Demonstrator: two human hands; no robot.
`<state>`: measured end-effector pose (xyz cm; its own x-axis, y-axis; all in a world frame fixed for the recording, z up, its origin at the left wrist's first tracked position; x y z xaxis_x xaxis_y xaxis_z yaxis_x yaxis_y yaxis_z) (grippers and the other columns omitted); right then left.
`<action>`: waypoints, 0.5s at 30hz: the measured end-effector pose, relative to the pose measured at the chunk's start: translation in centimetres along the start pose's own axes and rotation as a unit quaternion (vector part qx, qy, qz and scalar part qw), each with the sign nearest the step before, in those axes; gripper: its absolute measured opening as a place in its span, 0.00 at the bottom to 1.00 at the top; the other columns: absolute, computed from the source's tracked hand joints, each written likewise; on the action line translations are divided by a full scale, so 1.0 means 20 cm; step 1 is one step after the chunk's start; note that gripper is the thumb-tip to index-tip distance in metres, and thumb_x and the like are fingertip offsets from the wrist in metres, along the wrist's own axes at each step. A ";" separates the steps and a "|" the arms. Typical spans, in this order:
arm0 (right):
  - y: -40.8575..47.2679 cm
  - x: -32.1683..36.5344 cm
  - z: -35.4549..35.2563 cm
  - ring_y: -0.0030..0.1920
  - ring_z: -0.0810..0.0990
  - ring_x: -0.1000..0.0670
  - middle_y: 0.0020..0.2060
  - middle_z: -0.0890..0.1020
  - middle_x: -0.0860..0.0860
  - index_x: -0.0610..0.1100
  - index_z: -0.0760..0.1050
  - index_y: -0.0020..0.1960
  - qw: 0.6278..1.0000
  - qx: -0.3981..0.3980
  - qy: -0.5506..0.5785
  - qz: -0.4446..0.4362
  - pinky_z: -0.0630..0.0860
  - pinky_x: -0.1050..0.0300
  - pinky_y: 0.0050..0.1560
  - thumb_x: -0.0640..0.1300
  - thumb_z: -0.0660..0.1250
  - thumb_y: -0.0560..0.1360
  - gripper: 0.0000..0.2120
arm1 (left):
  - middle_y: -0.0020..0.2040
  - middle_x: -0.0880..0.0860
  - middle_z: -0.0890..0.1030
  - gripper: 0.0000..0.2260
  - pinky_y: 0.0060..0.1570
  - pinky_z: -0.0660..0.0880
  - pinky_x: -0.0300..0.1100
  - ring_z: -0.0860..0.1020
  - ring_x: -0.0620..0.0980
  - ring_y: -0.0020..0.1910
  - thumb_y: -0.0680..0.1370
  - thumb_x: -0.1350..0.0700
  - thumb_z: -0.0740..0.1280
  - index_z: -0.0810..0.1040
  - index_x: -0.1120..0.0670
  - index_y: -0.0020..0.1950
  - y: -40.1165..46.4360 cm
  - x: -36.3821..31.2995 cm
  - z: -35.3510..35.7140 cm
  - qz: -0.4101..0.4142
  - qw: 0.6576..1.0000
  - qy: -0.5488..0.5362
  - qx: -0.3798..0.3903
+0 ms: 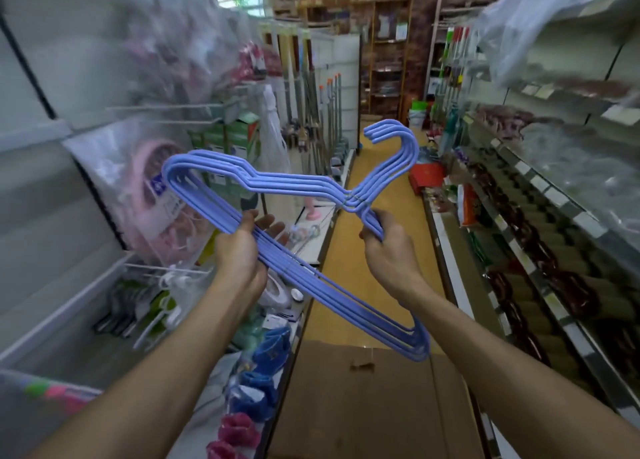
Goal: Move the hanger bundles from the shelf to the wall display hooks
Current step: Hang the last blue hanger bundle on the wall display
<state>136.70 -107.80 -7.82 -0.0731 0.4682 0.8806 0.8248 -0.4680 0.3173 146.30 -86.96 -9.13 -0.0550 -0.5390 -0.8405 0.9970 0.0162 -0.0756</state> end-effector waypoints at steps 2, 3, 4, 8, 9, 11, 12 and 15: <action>-0.09 0.13 0.01 0.32 0.70 0.53 0.39 0.76 0.50 0.46 0.73 0.62 1.000 0.008 0.000 -0.015 0.66 0.59 0.31 0.36 0.57 0.81 0.13 | 0.39 0.55 0.79 0.09 0.39 0.82 0.50 0.82 0.52 0.34 0.84 0.59 0.59 0.73 0.58 0.46 -0.11 -0.13 -0.06 0.019 1.000 -0.017 -0.004; -0.13 0.19 0.03 0.32 0.69 0.53 0.38 0.75 0.50 0.45 0.73 0.61 1.000 0.012 0.002 -0.022 0.65 0.58 0.31 0.36 0.57 0.81 0.12 | 0.38 0.55 0.79 0.09 0.39 0.82 0.50 0.82 0.50 0.32 0.84 0.59 0.59 0.73 0.58 0.46 -0.16 -0.19 -0.10 0.029 0.999 -0.021 -0.008; -0.17 0.25 0.05 0.32 0.69 0.52 0.37 0.74 0.50 0.45 0.73 0.59 0.999 0.020 0.006 -0.029 0.65 0.57 0.32 0.36 0.57 0.82 0.10 | 0.37 0.54 0.79 0.09 0.38 0.82 0.49 0.82 0.49 0.31 0.84 0.59 0.59 0.73 0.58 0.45 -0.21 -0.25 -0.15 0.037 0.999 -0.022 -0.015; -0.34 0.47 0.14 0.33 0.69 0.51 0.37 0.74 0.50 0.45 0.73 0.57 0.997 0.049 0.025 -0.059 0.64 0.57 0.31 0.36 0.57 0.82 0.09 | 0.30 0.51 0.73 0.12 0.31 0.78 0.44 0.76 0.48 0.26 0.83 0.61 0.59 0.70 0.56 0.39 -0.39 -0.50 -0.33 0.071 0.996 -0.032 -0.044; -0.37 0.52 0.16 0.33 0.70 0.52 0.37 0.74 0.49 0.44 0.73 0.57 0.996 0.056 0.031 -0.065 0.65 0.60 0.30 0.36 0.58 0.82 0.08 | 0.28 0.50 0.72 0.12 0.31 0.76 0.44 0.73 0.49 0.26 0.83 0.62 0.59 0.70 0.56 0.39 -0.44 -0.55 -0.37 0.079 0.995 -0.039 -0.052; -0.43 0.61 0.21 0.33 0.70 0.53 0.38 0.75 0.48 0.43 0.74 0.56 0.994 0.067 0.042 -0.081 0.65 0.63 0.29 0.37 0.58 0.82 0.08 | 0.25 0.49 0.71 0.12 0.33 0.73 0.45 0.71 0.48 0.25 0.83 0.62 0.59 0.70 0.55 0.39 -0.54 -0.66 -0.46 0.095 0.992 -0.045 -0.067; -0.46 0.65 0.24 0.35 0.71 0.53 0.40 0.76 0.47 0.43 0.74 0.57 0.992 0.074 0.047 -0.089 0.66 0.61 0.31 0.37 0.59 0.82 0.08 | 0.25 0.49 0.71 0.12 0.32 0.73 0.45 0.71 0.47 0.23 0.83 0.63 0.59 0.70 0.55 0.40 -0.59 -0.71 -0.49 0.104 0.991 -0.051 -0.072; -0.53 0.78 0.32 0.37 0.72 0.54 0.40 0.77 0.49 0.45 0.74 0.55 0.986 0.102 0.073 -0.109 0.68 0.57 0.36 0.38 0.58 0.82 0.07 | 0.25 0.50 0.71 0.11 0.26 0.74 0.40 0.71 0.46 0.21 0.82 0.63 0.60 0.71 0.56 0.41 -0.73 -0.86 -0.60 0.132 0.983 -0.063 -0.109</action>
<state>130.34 -90.70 0.35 -0.3288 0.4207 0.8455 0.8748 -0.2015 0.4405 132.13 -67.87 -0.05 0.2253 -0.5920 -0.7738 0.9396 0.3420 0.0120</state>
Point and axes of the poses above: each hand's wrist, its own y-axis towards the middle knuckle, its own z-axis out of the palm, x = y × z, the point moved 7 cm from there along y, towards the middle knuckle
